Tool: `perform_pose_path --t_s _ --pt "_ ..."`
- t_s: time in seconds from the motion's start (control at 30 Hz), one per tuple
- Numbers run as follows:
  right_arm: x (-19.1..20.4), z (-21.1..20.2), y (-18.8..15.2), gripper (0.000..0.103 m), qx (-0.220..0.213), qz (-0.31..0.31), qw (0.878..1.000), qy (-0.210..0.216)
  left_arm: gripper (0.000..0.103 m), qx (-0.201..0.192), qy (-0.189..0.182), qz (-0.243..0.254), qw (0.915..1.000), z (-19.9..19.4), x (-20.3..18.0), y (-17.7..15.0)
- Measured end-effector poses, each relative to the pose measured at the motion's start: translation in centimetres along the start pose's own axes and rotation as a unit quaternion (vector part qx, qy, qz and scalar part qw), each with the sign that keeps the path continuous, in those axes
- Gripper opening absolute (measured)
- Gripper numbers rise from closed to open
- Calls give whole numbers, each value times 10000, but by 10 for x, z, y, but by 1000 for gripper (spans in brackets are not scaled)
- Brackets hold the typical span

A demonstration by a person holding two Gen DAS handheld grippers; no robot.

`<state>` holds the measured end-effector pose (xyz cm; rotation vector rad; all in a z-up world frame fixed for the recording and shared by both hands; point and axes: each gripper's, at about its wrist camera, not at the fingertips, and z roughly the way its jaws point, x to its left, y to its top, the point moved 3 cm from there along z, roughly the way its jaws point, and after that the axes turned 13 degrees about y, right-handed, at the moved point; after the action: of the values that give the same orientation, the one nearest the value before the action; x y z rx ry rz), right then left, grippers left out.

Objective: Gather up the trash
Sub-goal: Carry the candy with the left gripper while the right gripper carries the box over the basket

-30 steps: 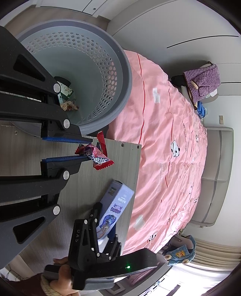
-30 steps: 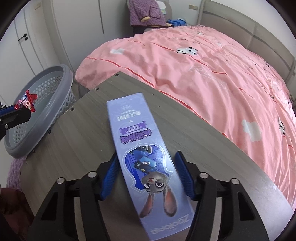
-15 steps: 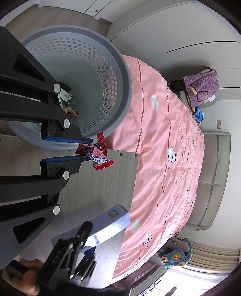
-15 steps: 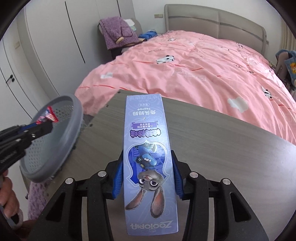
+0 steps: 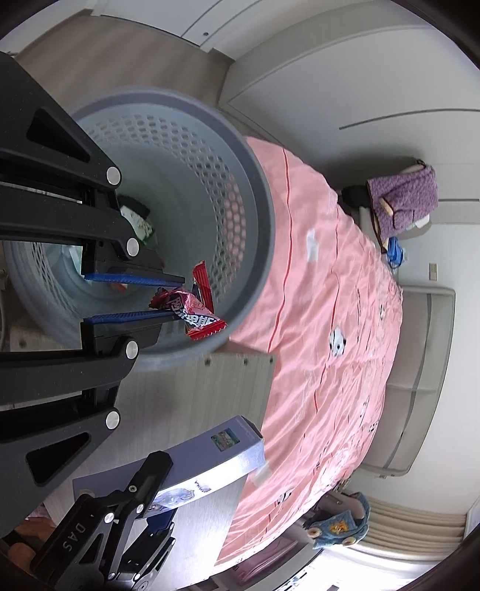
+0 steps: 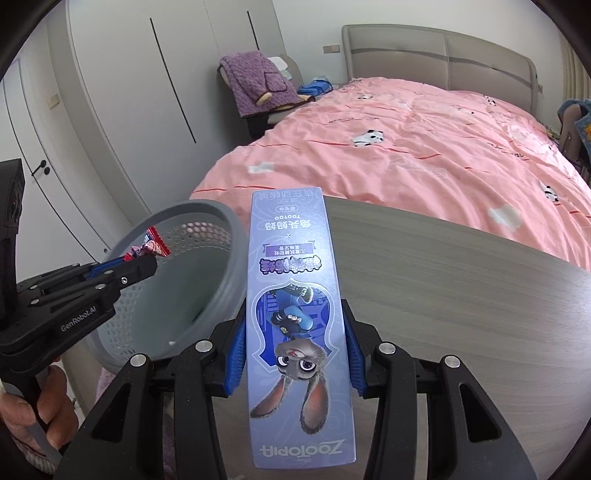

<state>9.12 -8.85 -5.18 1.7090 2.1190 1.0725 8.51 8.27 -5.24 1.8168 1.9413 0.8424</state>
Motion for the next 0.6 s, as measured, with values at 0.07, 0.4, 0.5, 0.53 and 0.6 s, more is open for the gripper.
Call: perform_pose_path --t_s 0.07,0.4,0.5,0.53,0.6 --pt "10 6 2 44 38 -66 9999 69 12 20 57 -45 10000 2 11 -2" --pt "61 39 13 44 294 -401 9982 349 12 235 333 -358 9985 26 67 -13" --pt "72 50 17 44 374 -492 9973 404 12 283 375 -422 9980 32 77 -13" --pt "75 54 19 44 401 -524 9970 413 13 293 394 -435 9978 34 80 -13" --pt "81 61 21 44 443 -580 9964 428 12 301 429 -451 9976 37 85 -11"
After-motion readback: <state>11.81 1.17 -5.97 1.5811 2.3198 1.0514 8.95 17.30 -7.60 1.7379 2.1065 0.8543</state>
